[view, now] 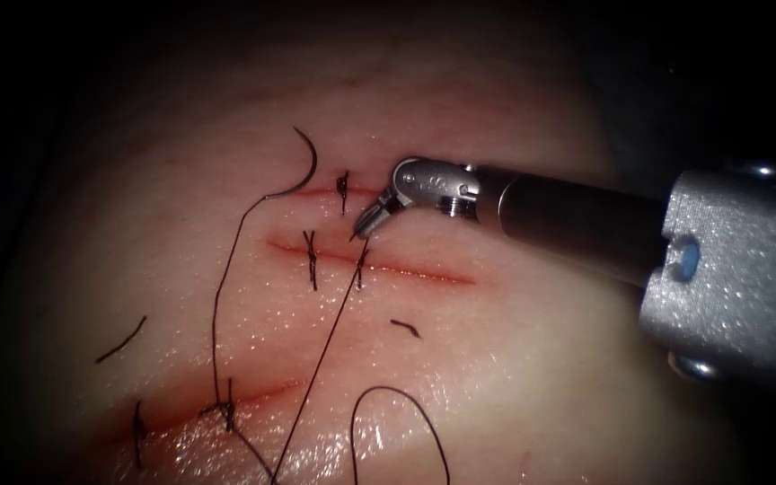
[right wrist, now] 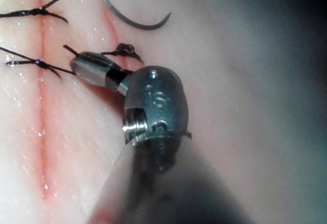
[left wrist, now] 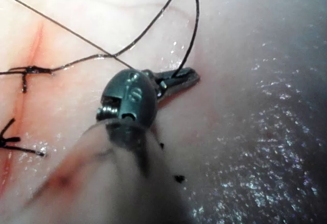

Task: Wound Closure
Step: Tie the knot by pulling up with the right gripper and down with the left, then loop the suture counter-clockwise one time around the right gripper.

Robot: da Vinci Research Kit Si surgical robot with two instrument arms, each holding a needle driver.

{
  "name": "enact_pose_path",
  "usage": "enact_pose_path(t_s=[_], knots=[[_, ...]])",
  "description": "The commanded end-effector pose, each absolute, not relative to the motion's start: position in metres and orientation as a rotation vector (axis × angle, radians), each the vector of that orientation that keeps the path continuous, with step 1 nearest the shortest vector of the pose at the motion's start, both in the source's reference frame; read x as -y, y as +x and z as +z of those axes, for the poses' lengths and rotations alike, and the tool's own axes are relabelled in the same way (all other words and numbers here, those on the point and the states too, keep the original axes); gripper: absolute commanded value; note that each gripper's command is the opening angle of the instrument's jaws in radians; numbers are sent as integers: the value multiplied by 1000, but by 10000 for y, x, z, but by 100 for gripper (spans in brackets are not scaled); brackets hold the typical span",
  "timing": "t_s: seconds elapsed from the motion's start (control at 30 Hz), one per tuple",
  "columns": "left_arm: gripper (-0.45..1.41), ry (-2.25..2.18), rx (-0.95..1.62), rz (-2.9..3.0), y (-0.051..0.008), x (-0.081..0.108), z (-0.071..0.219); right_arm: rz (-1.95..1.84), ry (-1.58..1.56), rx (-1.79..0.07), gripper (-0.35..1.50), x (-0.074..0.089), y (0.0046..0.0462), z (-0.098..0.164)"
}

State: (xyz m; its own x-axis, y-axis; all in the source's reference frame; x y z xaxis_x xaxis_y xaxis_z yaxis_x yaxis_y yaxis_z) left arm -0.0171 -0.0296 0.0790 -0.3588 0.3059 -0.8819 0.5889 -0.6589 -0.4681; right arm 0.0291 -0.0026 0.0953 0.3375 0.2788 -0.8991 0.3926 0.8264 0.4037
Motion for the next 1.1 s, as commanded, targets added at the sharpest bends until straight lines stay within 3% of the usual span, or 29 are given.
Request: enact_pose_path(t_s=[0.03,0.4,0.43,0.47,0.5,0.57,0.9,1.1], knots=[[-45,1648,-1190,-2126,-177,301,801,-71,627,-1248,-35,17,298,957],[-45,1690,-1090,-2171,-200,258,783,-46,638,-1291,-35,37,298,942],[-45,1707,-1018,-2197,-208,239,775,7,605,-1307,48,41,299,936],[-45,1707,-1018,-2197,-208,239,775,7,605,-1307,48,41,299,936],[-45,1716,-979,-2212,-211,230,772,29,577,-1319,88,41,299,933],[-45,1722,-885,-2251,-216,210,764,83,515,-1345,124,39,295,923],[-45,1649,-445,-2416,-231,111,732,200,355,-1407,129,5,239,875],[-45,1599,-267,-2450,-237,66,722,294,233,-1391,125,1,225,850]])
